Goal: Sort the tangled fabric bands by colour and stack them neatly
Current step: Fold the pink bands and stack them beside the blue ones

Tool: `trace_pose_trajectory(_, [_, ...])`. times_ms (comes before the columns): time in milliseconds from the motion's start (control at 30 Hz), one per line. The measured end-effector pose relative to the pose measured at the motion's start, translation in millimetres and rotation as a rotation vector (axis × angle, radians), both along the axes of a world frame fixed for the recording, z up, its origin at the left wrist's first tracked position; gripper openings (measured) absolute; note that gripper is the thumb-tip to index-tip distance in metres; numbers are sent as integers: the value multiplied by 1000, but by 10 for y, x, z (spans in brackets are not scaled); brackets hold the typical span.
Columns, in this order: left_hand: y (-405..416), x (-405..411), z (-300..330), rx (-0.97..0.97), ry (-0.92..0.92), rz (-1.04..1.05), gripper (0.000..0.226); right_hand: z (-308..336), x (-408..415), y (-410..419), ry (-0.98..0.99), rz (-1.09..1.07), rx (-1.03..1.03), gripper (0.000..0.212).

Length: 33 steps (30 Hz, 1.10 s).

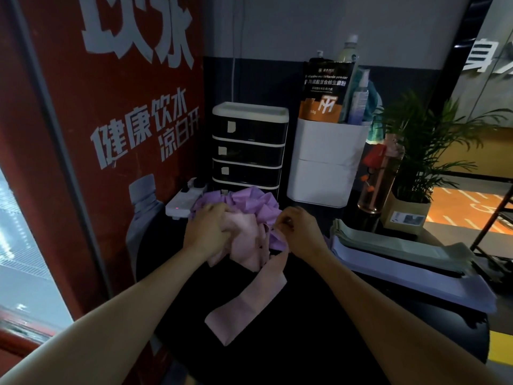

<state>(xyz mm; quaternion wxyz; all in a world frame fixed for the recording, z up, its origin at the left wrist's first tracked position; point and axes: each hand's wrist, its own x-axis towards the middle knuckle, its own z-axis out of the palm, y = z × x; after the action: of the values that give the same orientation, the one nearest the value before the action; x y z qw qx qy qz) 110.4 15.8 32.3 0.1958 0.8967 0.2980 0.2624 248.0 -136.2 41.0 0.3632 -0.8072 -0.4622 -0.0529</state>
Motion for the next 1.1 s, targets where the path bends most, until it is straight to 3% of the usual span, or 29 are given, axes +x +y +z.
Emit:
trace_pose_trajectory(67, [-67, -6, 21, -47, 112, -45, 62, -1, 27, -1, 47, -11, 63, 12])
trace_pose_trajectory(133, [-158, 22, 38, -62, 142, -91, 69, 11, 35, -18, 110, -18, 98, 12])
trace_pose_trajectory(333, [-571, 197, 75, -378, -78, -405, 47, 148, -72, -123, 281, 76, 216, 34])
trace_pose_trajectory(533, [-772, 284, 235, -490, -280, -422, 12, 410, -81, -436, 331, 148, 392, 32])
trace_pose_trajectory(800, [-935, 274, 403, -640, -446, -427, 20, 412, -153, -644, 594, 214, 419, 12])
trace_pose_trajectory(1000, [-940, 210, 529, -683, -567, -325, 14, 389, -281, -716, 761, 343, 349, 30])
trace_pose_trajectory(1100, [-964, 182, 589, -694, -578, -314, 14, 451, -311, -715, 726, 345, 345, 31])
